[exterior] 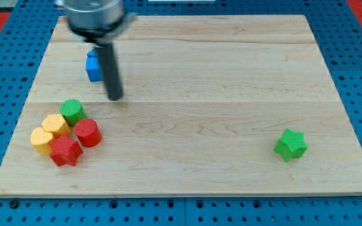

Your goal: Place the green circle to the top left of the green star

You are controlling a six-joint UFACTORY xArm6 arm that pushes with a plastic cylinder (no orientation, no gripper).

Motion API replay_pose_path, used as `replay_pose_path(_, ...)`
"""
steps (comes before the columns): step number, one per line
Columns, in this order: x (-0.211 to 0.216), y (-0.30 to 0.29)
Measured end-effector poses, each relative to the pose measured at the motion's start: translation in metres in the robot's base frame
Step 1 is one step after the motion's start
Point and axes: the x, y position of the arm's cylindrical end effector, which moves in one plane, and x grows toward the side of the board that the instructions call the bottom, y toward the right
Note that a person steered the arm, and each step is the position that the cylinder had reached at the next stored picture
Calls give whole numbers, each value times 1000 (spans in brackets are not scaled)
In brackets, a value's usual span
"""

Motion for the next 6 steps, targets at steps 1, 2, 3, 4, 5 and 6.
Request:
replay_pose_path(1,1,-78)
replay_pose_path(2,33,-83)
replay_pose_path(3,50,-58)
replay_pose_path(4,47,20)
replay_pose_path(5,51,94)
replay_pose_path(6,62,187)
